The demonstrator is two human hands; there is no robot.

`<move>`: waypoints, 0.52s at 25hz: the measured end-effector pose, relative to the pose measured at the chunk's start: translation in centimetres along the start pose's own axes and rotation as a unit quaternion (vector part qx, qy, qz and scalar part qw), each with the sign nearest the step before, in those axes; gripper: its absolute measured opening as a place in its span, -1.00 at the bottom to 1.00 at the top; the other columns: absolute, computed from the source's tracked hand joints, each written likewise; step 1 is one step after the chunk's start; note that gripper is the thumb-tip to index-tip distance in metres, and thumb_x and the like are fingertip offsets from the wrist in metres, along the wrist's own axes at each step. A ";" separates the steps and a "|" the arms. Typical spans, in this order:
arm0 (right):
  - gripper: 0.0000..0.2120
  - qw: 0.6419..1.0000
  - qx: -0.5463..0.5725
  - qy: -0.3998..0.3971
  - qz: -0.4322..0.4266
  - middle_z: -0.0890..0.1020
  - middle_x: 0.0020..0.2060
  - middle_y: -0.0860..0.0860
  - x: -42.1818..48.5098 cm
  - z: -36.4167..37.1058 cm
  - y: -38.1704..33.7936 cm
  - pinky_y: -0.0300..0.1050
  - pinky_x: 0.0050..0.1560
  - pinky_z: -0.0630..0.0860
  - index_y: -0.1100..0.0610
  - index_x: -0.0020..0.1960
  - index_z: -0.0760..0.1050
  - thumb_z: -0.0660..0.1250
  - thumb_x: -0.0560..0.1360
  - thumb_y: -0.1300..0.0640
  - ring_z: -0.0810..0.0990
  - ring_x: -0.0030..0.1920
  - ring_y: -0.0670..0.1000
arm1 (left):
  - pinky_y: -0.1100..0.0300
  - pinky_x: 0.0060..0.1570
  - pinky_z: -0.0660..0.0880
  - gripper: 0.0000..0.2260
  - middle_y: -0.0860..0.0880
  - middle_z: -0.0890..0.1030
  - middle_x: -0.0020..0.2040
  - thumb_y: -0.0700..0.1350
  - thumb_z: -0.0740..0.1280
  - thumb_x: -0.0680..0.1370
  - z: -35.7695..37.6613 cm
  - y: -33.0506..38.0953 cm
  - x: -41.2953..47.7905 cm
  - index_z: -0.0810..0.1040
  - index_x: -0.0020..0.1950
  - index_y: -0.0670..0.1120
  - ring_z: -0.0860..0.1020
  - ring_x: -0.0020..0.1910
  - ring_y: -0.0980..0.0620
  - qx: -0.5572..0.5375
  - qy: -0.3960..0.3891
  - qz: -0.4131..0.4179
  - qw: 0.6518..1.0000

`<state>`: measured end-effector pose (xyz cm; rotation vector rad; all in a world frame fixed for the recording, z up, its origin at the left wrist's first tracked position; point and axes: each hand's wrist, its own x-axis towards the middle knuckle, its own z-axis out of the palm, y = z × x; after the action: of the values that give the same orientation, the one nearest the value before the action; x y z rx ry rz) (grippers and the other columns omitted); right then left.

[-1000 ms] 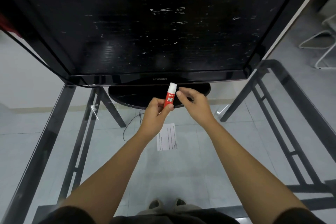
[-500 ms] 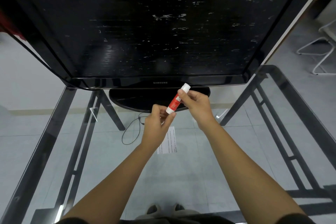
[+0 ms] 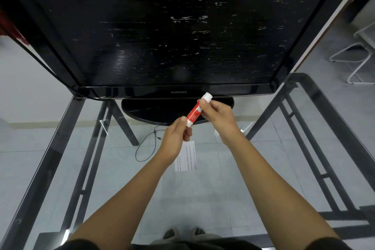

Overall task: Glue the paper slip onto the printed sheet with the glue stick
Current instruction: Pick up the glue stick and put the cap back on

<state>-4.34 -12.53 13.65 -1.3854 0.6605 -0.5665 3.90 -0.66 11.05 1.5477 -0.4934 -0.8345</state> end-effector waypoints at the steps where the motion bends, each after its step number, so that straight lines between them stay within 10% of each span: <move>1: -0.85 1.000 0.000 -0.001 0.001 0.67 -0.27 -0.11 -0.1 0.0 0.1 -0.41 -0.13 0.50 0.04 -0.10 0.62 0.34 0.48 -0.01 0.64 -0.11 -0.18 | 0.31 -0.45 0.34 -0.72 0.04 0.45 -0.48 0.01 0.09 0.62 0.2 0.4 0.1 0.46 -0.19 -0.07 0.37 -0.53 0.12 -0.098 -0.012 -0.078 0.992; 6: -0.83 1.000 -0.019 0.002 -0.002 0.66 -0.22 -0.08 -0.5 0.4 0.3 -0.41 -0.12 0.50 0.02 -0.11 0.62 0.34 0.47 -0.05 0.64 -0.08 -0.17 | 0.28 -0.59 0.28 -0.55 0.01 0.38 -0.56 0.15 0.10 0.58 0.6 1.5 0.1 0.48 -0.36 -0.09 0.28 -0.60 0.09 -0.175 -0.009 -0.221 0.959; 10: -0.82 0.998 0.025 0.052 -0.008 0.66 -0.28 -0.09 -0.4 0.3 -0.1 -0.39 -0.12 0.52 0.06 -0.14 0.61 0.36 0.46 -0.04 0.65 -0.11 -0.15 | 0.34 -0.21 0.51 -0.82 -0.02 0.62 -0.14 0.10 0.25 0.53 0.6 0.3 -0.8 0.46 0.04 0.04 0.61 -0.24 0.13 -0.093 -0.006 0.044 0.995; 13: -0.83 0.998 0.033 0.052 -0.014 0.67 -0.30 -0.11 -0.4 0.5 -0.3 -0.40 -0.14 0.51 0.04 -0.17 0.60 0.35 0.46 -0.04 0.65 -0.11 -0.16 | 0.47 -0.28 0.45 -0.85 0.07 0.58 -0.24 0.10 0.16 0.58 0.7 0.5 -1.0 0.46 -0.07 0.09 0.55 -0.30 0.25 0.043 0.043 0.121 0.991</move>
<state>-4.24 -11.92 14.04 -1.3114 0.7005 -0.6814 2.76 -0.49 11.76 1.5574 -0.6468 -0.5643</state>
